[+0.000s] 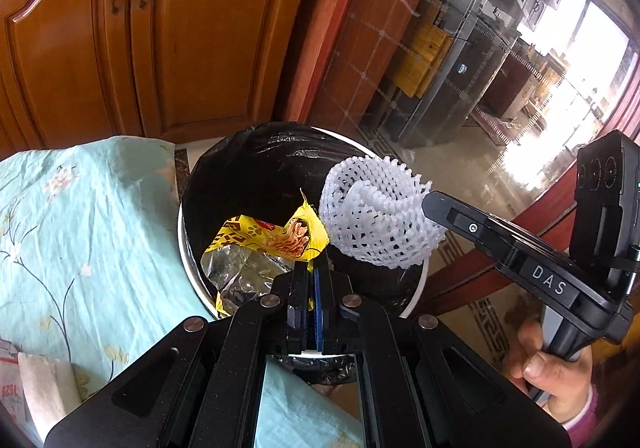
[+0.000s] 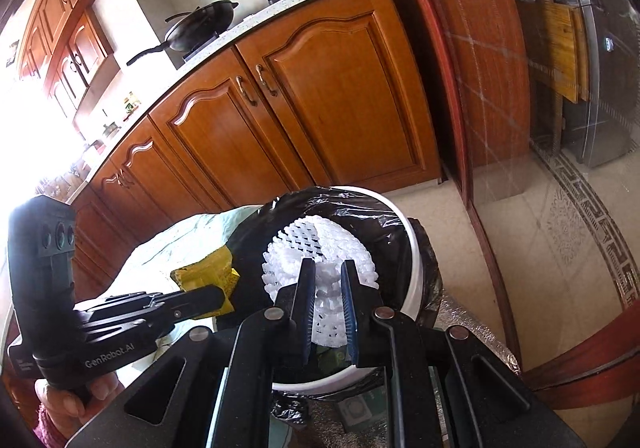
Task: Collect trash
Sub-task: 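Open both tools to drop the wrapper and foam net into the bin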
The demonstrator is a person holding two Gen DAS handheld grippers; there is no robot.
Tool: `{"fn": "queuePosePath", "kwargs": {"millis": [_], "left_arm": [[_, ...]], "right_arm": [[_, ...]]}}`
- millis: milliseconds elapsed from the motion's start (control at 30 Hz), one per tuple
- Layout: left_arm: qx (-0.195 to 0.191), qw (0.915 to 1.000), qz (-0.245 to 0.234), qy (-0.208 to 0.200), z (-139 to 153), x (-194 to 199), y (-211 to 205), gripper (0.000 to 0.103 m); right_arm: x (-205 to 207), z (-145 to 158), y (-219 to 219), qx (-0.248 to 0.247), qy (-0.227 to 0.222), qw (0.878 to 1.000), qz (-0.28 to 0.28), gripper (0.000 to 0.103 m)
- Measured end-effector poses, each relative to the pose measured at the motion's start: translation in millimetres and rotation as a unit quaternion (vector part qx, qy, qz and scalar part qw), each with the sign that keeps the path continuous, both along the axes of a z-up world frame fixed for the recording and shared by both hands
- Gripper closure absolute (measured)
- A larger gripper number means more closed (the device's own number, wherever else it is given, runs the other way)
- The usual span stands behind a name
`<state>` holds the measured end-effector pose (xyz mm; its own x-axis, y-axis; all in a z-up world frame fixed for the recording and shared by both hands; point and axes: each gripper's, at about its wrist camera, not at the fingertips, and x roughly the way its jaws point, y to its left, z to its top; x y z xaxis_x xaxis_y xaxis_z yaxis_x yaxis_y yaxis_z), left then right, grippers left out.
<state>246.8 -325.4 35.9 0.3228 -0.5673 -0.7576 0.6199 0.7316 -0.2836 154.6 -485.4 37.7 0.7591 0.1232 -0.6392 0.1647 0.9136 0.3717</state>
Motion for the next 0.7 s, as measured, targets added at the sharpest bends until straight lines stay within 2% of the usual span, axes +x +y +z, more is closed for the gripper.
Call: {"fn": "queuePosePath", "kwargs": {"millis": [200,367,533,700], "left_arm": [[0.006,0.9998,0.001,0.019,-11.2,5.2,-4.3,0.100],[0.005,0.9997,0.006,0.025,-12.7,5.8,-0.4,0.080],[-0.001,0.9996,0.009,0.027,-11.4,5.3,2.6,0.077],[-0.009,0.9995,0.016,0.024,-6.8,2.3,14.1,0.078]], "right_arm": [[5.3,-6.1,-3.7,0.002,0.007,1.000,-0.001,0.090],[8.8,-10.6,-7.4,0.015,0.010,1.000,-0.005,0.084],[5.2,-12.8,-9.0,0.029,0.005,1.000,-0.007,0.068],[3.2,-10.6,-7.1,0.033,0.001,0.999,-0.009,0.067]]}}
